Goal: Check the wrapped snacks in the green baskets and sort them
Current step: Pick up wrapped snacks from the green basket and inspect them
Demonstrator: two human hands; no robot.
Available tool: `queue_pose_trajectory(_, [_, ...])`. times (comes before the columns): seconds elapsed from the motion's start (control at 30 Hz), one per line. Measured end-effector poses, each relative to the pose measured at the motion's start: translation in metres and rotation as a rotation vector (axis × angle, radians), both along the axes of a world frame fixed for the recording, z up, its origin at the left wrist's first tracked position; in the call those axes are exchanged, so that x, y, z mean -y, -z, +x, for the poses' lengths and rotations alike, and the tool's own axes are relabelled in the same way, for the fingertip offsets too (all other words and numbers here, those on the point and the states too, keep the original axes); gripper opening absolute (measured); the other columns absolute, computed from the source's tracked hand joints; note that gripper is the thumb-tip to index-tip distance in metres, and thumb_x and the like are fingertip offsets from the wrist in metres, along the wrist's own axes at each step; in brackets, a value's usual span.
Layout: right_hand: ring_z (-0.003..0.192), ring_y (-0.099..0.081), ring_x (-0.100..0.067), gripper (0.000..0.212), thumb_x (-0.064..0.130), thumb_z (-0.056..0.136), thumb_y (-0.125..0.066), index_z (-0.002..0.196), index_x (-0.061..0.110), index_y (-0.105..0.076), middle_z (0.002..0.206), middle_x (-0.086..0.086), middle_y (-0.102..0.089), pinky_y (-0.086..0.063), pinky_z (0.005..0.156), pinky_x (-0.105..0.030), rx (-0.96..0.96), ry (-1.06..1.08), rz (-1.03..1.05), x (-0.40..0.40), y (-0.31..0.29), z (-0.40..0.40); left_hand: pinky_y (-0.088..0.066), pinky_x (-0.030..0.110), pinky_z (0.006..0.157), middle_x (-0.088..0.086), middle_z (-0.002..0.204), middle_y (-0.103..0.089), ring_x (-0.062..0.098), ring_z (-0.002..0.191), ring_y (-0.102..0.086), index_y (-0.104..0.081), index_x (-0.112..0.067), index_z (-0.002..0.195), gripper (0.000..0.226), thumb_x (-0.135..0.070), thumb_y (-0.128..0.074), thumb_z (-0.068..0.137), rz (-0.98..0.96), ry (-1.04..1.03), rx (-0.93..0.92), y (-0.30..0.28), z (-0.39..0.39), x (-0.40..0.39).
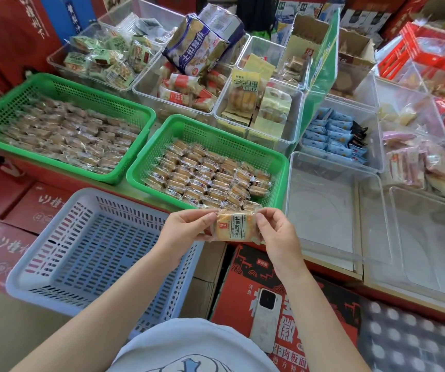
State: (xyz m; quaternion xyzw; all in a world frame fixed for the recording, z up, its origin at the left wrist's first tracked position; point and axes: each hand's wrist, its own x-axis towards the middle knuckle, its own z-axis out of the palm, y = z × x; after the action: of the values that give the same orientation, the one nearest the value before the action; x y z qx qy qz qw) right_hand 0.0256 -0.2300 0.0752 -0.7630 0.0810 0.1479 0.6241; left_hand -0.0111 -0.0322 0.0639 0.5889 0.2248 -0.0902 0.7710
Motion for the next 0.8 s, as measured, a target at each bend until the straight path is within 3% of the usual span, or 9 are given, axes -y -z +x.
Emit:
queue_pose_trajectory(0.23, [0.087, -0.068, -0.023, 0.014, 0.019, 0.105, -0.048, 0.099, 0.012, -0.059, 0.098, -0.010, -0.069, -0.058, 0.073, -0.035, -0.021, 0.022, -0.099, 0.003, 0.008, 0.003, -0.057, 0.022, 0.062, 0.012, 0.086, -0.076, 0.015, 0.072, -0.072, -0.075, 0.002, 0.098, 0.013, -0.008, -0.071, 0.091, 0.003, -0.100, -0.029, 0.006, 0.001, 0.004])
queue_pose_trajectory(0.33, [0.091, -0.071, -0.022, 0.012, 0.010, 0.105, -0.046, 0.108, 0.010, -0.057, 0.107, -0.016, -0.070, -0.057, 0.078, -0.040, -0.161, 0.085, 0.124, 0.005, 0.007, 0.005, -0.056, 0.021, 0.060, 0.012, 0.085, -0.073, 0.015, 0.069, -0.070, -0.071, 0.000, 0.103, 0.010, -0.003, -0.067, 0.093, -0.064, -0.031, -0.045, 0.006, 0.002, 0.007])
queue_pose_trajectory(0.43, [0.098, -0.070, -0.028, 0.025, 0.003, 0.105, -0.041, 0.121, 0.013, -0.058, 0.112, -0.020, -0.070, -0.057, 0.083, -0.042, -0.271, 0.060, 0.346, 0.013, 0.005, 0.007, -0.058, 0.023, 0.062, 0.008, 0.086, -0.070, 0.017, 0.076, -0.072, -0.067, -0.010, 0.119, 0.028, 0.002, -0.063, 0.094, -0.189, 0.044, -0.023, 0.008, 0.002, 0.005])
queue_pose_trajectory(0.53, [0.107, -0.067, -0.031, 0.028, 0.002, 0.105, -0.040, 0.114, 0.009, -0.065, 0.116, -0.018, -0.069, -0.055, 0.089, -0.045, -0.299, 0.018, 0.385, 0.020, 0.006, 0.007, -0.059, 0.026, 0.065, 0.013, 0.093, -0.071, 0.022, 0.081, -0.070, -0.068, -0.009, 0.116, 0.025, 0.001, -0.063, 0.094, -0.151, 0.140, 0.006, 0.009, 0.003, 0.005])
queue_pose_trajectory(0.7, [0.089, -0.067, -0.024, 0.010, 0.006, 0.104, -0.046, 0.100, 0.005, -0.056, 0.096, -0.014, -0.068, -0.057, 0.077, -0.036, -0.299, 0.101, 0.390, 0.019, 0.013, 0.008, -0.058, 0.026, 0.062, 0.011, 0.085, -0.072, 0.018, 0.071, -0.069, -0.069, -0.005, 0.100, 0.007, -0.003, -0.066, 0.095, -0.043, 0.078, -0.019, 0.012, 0.006, 0.013])
queue_pose_trajectory(0.8, [0.064, -0.053, -0.014, 0.009, 0.006, 0.103, -0.049, 0.095, 0.008, -0.054, 0.073, -0.004, -0.057, -0.051, 0.062, -0.024, -0.230, 0.133, 0.378, 0.027, 0.012, 0.014, -0.059, 0.026, 0.064, 0.009, 0.089, -0.074, 0.016, 0.076, -0.071, -0.068, -0.006, 0.100, 0.007, -0.003, -0.063, 0.096, 0.000, -0.004, -0.046, 0.018, 0.009, 0.012])
